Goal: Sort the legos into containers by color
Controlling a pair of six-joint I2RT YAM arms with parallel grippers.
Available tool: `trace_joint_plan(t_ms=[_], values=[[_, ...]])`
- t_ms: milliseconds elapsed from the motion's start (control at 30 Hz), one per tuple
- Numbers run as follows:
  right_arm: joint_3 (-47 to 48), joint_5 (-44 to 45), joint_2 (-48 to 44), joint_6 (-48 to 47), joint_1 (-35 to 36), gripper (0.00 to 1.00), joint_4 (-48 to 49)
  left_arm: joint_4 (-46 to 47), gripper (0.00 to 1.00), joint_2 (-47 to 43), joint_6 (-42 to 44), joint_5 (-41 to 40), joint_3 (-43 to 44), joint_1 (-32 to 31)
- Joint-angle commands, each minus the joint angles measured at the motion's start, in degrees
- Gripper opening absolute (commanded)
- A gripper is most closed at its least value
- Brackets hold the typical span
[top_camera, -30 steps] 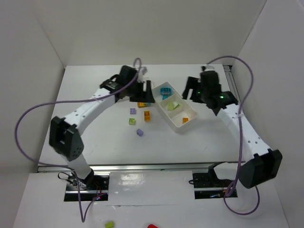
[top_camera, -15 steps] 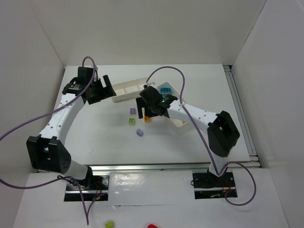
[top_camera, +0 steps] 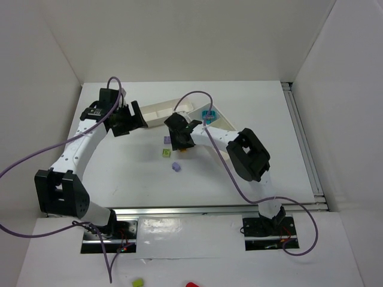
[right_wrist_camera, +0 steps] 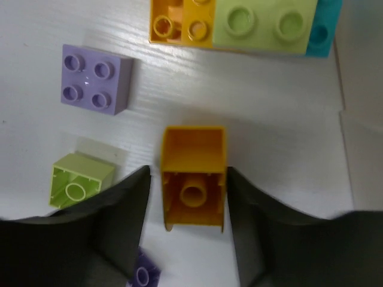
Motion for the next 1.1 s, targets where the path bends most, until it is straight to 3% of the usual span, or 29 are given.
trace_joint_plan(t_ms=[0, 33, 100, 267, 467, 633, 833, 1067], values=[[4.2, 3.3, -0.1, 0.4, -0.4, 0.51, 1.5, 0.8, 0.93, 0.5, 1.2, 1.6, 0.0, 0.4], [5.0, 4.2, -1.1, 0.4, -0.4, 0.36, 0.9, 0.8, 0.93, 0.5, 1.2, 2.2, 0.0, 0.4], [5.0, 5.0, -5.0, 0.4, 0.2, 0.24, 0.4, 0.8, 0.93, 1.1, 1.2, 2.2, 0.0, 0.4], [-4.9, 9.3, -19.1, 0.4, 0.2, 0.21, -0.2, 1.3, 0.91, 2.4, 1.7, 4.0, 0.0, 0.4], [-18.2, 15.5, -37.0, 6.2, -5.3, 0.21, -6.9, 1.3, 0.9, 6.5, 2.2, 3.4, 0.0, -4.0], [-24.8, 14.4, -42.8, 7.9, -11.3, 0.28, -7.5, 1.8, 0.9, 10.6, 1.7, 2.9, 1.3, -7.5], [-27.7, 13.7, -42.1, 7.9, -13.7, 0.63, -7.0, 0.0, 0.91, 13.5, 1.7, 1.2, 3.8, -11.0], [-25.6, 14.9, -40.2, 6.9, -13.7, 0.69, -7.5, -0.7, 0.88, 11.1, 4.2, 2.2, -1.2, -19.7]])
